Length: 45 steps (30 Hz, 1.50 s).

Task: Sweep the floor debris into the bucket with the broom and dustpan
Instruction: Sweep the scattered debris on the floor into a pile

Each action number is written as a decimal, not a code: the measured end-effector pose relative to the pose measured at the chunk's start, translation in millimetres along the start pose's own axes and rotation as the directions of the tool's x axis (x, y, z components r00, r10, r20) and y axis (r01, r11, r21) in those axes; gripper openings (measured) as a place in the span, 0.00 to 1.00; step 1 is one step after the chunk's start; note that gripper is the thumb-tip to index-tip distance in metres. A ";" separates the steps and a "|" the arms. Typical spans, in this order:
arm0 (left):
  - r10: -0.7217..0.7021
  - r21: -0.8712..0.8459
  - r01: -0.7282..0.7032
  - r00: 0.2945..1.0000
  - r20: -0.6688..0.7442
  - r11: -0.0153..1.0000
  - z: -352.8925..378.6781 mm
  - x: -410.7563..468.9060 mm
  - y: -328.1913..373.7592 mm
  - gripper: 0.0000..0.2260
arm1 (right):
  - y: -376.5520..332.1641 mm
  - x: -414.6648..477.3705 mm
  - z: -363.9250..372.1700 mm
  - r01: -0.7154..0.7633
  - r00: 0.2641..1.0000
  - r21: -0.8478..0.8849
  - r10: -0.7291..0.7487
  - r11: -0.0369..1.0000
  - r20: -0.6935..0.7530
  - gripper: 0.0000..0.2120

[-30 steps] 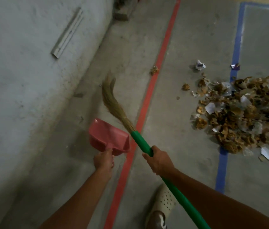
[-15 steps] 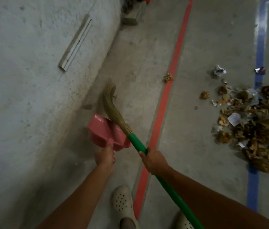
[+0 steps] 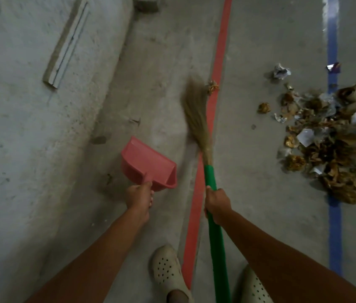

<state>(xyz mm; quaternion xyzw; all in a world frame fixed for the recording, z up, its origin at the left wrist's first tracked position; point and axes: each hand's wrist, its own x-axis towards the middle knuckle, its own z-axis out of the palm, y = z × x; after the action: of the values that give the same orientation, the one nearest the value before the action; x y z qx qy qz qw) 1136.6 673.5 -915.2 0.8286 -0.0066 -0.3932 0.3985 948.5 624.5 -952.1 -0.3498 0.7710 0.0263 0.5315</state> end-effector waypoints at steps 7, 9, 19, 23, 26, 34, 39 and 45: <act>-0.001 0.062 -0.007 0.992 0.124 0.998 42.7 -19.4 14.2 0.18 | 27.3 12.4 -73.5 -0.151 0.983 0.299 0.174 0.942 -0.052 0.17; 0.007 0.069 -0.017 0.989 0.147 0.997 55.5 -27.5 18.6 0.18 | 34.8 10.0 -92.0 -0.186 0.974 0.366 0.219 0.912 -0.051 0.16; 0.042 0.164 -0.083 0.969 0.243 0.983 103.8 -65.2 42.5 0.17 | 59.1 -37.6 -142.3 -0.099 0.975 0.613 0.200 0.784 -0.099 0.13; 0.039 0.193 -0.093 0.962 0.270 0.977 115.3 -74.1 53.8 0.14 | 56.9 -60.2 -150.1 -0.028 0.977 0.632 0.155 0.774 -0.147 0.13; 0.046 0.163 -0.097 0.956 0.290 0.982 121.8 -78.8 64.8 0.13 | 48.2 -72.1 -156.5 -0.010 0.975 0.645 0.150 0.765 -0.162 0.12; 0.048 0.137 -0.100 0.939 0.340 0.986 129.6 -78.9 96.4 0.14 | 25.1 -92.0 -155.7 0.071 0.970 0.645 0.096 0.761 -0.221 0.10; 0.075 0.162 -0.141 0.930 0.359 0.977 123.6 -70.7 127.8 0.15 | -5.0 -98.4 -151.9 0.108 0.966 0.633 0.070 0.767 -0.250 0.10; 0.104 0.220 -0.188 0.933 0.344 0.957 141.8 -37.2 164.1 0.13 | -45.8 -62.6 -155.0 0.073 0.989 0.530 0.007 0.845 -0.149 0.12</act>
<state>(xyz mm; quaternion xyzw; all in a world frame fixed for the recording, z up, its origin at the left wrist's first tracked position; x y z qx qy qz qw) 1067.4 480.7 -834.8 0.7918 -0.1842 -0.4910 0.3130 862.2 558.0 -817.3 -0.2026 0.7783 -0.2236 0.5506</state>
